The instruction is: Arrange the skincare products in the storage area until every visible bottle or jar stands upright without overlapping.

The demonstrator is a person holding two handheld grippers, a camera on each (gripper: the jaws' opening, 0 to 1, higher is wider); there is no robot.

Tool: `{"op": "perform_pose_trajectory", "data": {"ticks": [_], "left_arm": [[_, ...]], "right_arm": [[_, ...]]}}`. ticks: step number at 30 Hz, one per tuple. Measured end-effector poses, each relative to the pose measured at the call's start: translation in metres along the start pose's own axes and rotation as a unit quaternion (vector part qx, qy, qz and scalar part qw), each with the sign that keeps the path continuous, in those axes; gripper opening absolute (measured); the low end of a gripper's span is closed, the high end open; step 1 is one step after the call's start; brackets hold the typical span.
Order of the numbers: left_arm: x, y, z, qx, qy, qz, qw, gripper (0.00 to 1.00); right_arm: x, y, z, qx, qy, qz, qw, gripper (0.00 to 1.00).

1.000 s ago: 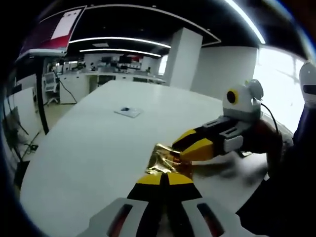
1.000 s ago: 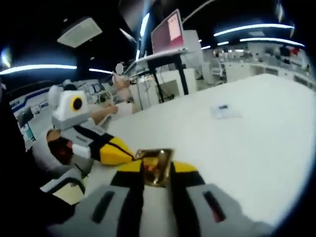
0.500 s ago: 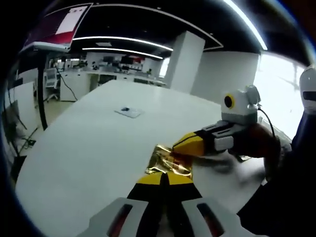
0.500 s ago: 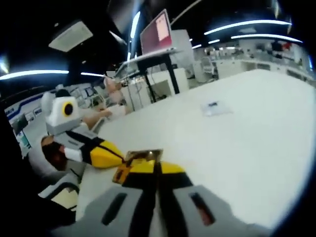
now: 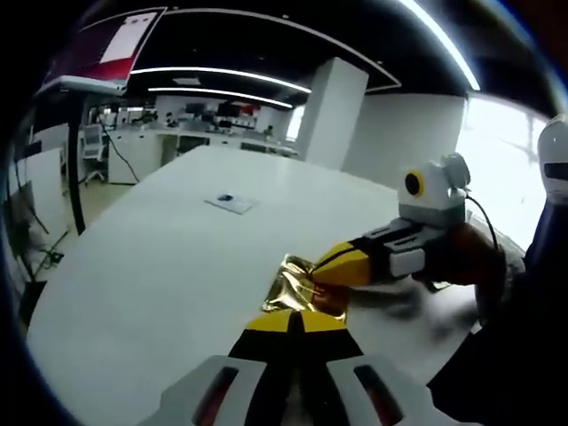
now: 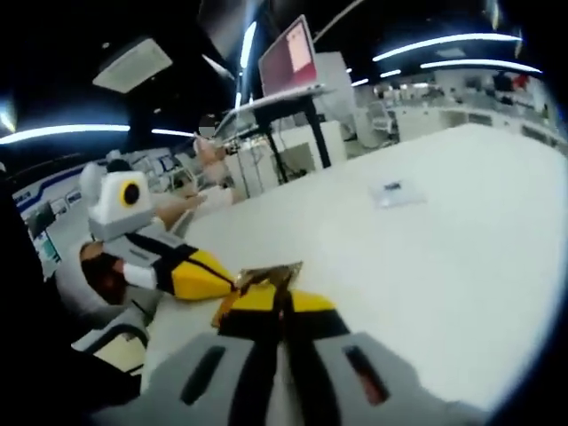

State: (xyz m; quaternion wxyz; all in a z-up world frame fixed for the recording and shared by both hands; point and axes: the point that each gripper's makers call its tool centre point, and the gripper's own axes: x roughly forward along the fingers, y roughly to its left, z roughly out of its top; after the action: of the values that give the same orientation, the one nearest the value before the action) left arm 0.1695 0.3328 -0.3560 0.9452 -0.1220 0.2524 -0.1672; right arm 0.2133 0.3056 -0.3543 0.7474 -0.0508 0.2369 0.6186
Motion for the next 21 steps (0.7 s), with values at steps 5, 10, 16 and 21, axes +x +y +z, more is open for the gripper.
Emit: {"op": "perform_pose_trajectory", "data": {"ticks": [5,10,16,21], "left_arm": [[0.0,0.0,0.0,-0.002,-0.001,-0.003,1.0,0.0],[0.002,-0.003,0.0,0.004,-0.001,-0.009,0.9999,0.0],[-0.003,-0.008,0.018,0.007,-0.04,-0.021,0.9989,0.06],[-0.005,-0.013,0.032,0.051,-0.054,-0.025,0.9969,0.1]], "right_arm": [[-0.001,-0.007,0.0,0.01,-0.004,0.002,0.9999,0.0],[-0.005,-0.007,0.006,0.006,-0.019,0.003,0.9998,0.0],[-0.013,-0.001,0.015,-0.042,-0.016,0.01,0.9989,0.0],[-0.023,0.008,0.024,-0.08,-0.023,0.019,0.9963,0.0]]}}
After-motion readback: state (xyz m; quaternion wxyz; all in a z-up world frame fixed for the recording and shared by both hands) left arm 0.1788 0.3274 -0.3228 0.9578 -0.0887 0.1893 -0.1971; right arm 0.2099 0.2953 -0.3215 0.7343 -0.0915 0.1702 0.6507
